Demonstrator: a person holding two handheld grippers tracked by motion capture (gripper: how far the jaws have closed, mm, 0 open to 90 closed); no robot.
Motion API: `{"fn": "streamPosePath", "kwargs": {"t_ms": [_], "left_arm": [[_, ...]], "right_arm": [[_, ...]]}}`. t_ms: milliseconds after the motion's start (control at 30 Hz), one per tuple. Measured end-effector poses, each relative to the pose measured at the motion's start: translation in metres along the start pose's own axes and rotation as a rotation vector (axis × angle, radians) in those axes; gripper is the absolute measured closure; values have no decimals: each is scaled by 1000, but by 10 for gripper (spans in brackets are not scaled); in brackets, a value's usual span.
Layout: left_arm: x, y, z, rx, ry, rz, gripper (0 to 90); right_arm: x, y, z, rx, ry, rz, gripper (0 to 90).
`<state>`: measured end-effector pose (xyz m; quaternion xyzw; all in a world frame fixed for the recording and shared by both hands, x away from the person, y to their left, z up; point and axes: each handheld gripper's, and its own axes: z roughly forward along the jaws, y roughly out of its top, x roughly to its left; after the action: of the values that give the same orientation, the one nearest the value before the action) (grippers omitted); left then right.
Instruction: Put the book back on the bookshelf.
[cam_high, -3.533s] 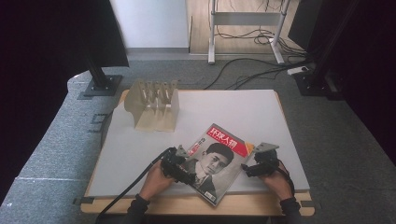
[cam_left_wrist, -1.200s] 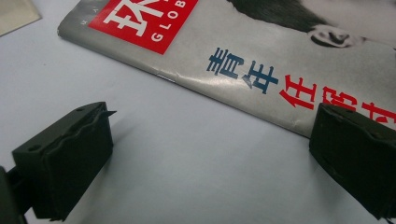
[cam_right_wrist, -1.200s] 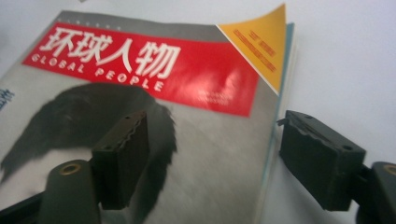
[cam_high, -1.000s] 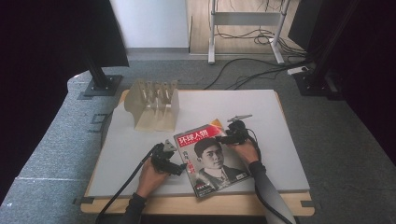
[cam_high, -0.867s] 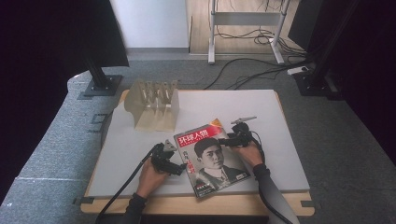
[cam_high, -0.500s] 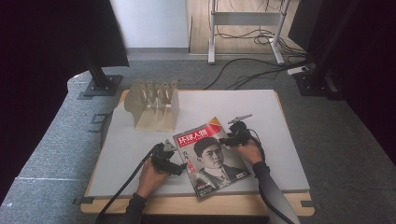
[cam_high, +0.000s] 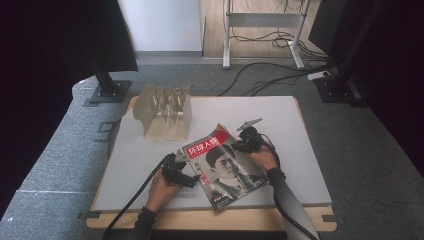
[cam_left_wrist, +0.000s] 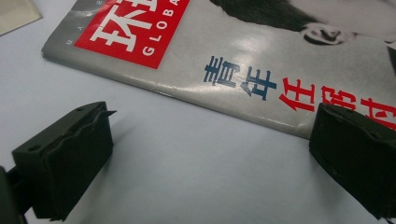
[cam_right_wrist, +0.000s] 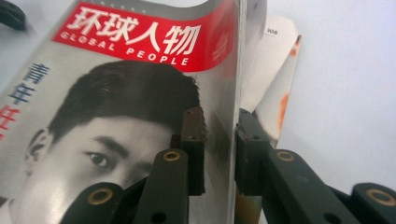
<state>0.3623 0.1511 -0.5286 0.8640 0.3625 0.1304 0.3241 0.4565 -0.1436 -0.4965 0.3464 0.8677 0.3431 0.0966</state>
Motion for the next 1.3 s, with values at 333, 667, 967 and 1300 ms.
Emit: {"fn": "streamPosePath", "kwargs": {"t_ms": [333,667,967,1300], "left_arm": [[0,0,-1,3,0,6,0],[7,3,-4,0,-70,-32,5],[10,16,0,-15,-152,-31,19],[13,33,9,-32,-251,-18,50]], "right_arm": [[21,9,-29,-43,-15,-66,851],[46,21,-64,-123,0,-148,863],[61,28,-87,-164,1,-191,866],[69,30,-108,-208,16,-223,867]]}}
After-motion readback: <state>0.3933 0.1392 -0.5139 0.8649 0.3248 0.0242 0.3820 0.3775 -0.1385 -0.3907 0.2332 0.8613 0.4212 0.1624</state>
